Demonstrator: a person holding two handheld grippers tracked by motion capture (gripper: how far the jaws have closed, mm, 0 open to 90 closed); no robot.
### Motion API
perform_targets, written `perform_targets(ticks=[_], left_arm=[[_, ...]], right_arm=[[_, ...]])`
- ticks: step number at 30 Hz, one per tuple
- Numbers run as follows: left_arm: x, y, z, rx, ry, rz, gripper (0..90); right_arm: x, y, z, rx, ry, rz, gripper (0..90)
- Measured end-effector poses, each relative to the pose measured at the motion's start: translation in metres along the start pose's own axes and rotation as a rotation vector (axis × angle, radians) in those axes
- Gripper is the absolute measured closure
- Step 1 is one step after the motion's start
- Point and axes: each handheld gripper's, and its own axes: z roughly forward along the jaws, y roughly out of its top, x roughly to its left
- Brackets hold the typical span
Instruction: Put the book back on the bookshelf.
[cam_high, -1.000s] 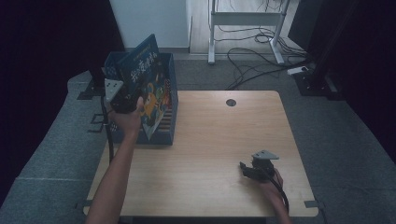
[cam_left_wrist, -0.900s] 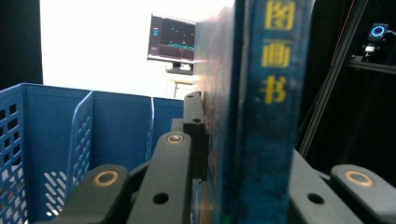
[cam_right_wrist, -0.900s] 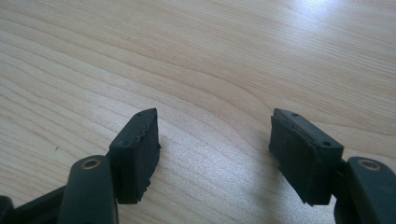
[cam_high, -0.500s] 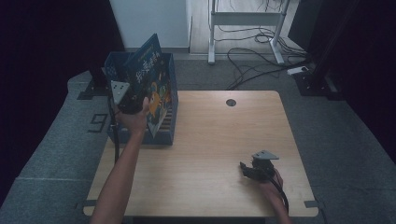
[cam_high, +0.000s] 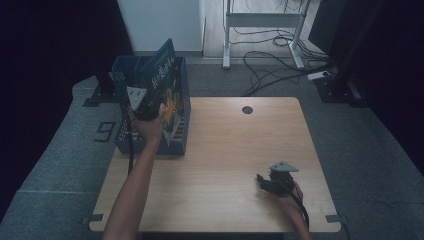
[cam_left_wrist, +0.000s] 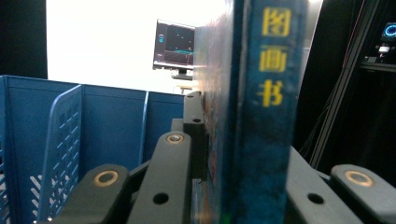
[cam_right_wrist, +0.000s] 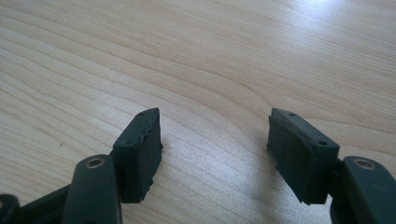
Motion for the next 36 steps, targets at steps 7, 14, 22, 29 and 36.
perform_targets(ticks=[7,14,22,29,36], left_arm=[[-0.001,-0.002,0.004,-0.013,0.009,-0.005,81.6],[-0.001,-0.004,0.007,-0.027,0.016,-0.002,81.6],[-0.002,-0.007,0.012,-0.047,0.031,-0.012,81.6],[-0.003,-0.01,0.016,-0.051,0.036,0.002,81.6],[-0.009,-0.017,0.018,-0.062,0.034,0.026,81.5]], right_arm=[[0.0,0.0,0.0,-0.001,0.003,-0.002,34.5],[0.001,-0.001,0.0,-0.001,0.005,-0.001,34.5],[0.001,-0.001,-0.001,-0.001,0.003,0.0,34.4],[0.001,-0.001,-0.001,-0.002,0.003,-0.003,34.4],[0.002,-0.002,-0.002,-0.001,0.004,-0.008,34.3]])
